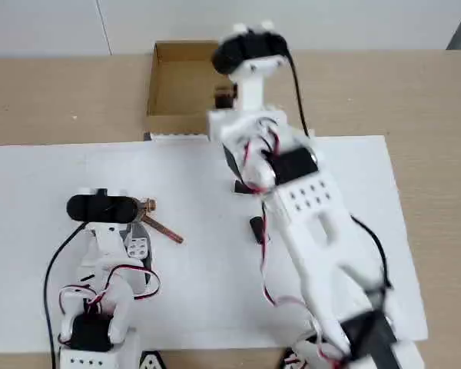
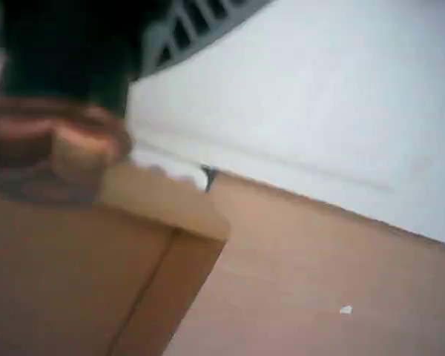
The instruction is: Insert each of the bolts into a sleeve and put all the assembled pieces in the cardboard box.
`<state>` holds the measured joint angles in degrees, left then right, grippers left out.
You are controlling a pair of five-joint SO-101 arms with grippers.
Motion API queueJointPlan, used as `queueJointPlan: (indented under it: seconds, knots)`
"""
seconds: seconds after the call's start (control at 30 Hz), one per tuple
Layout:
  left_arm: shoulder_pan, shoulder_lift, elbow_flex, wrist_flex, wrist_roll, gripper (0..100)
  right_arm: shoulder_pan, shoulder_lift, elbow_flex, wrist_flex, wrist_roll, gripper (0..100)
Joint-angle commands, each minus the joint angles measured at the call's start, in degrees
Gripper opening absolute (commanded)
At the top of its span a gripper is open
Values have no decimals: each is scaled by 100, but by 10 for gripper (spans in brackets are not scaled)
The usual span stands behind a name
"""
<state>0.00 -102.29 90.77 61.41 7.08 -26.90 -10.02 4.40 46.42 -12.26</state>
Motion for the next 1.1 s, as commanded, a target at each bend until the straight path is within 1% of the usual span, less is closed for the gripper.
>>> queueJointPlan:
  seconds: [0.0,0.23,0.33,0.5,0.67,0.8,0.97,1.07]
  knots:
    - [-35,-53,163,35,-35,6,127,778,-1345,-48,484,3]
    - [-44,-62,198,35,-35,6,286,2598,-3165,-101,1547,3]
    - [-44,-62,198,35,-35,6,347,3310,-3736,-303,2004,3]
    - [-44,-62,198,35,-35,6,356,4330,-4281,-1095,2910,3]
    - [-44,-62,198,35,-35,6,330,5138,-4536,-1587,3789,3]
    - [-44,-62,198,35,-35,6,330,5569,-4782,-1604,3938,13]
    - [-44,-62,198,35,-35,6,330,5684,-4826,-1411,3921,128]
    - [-44,-62,198,35,-35,6,303,5666,-4835,-1138,3921,139]
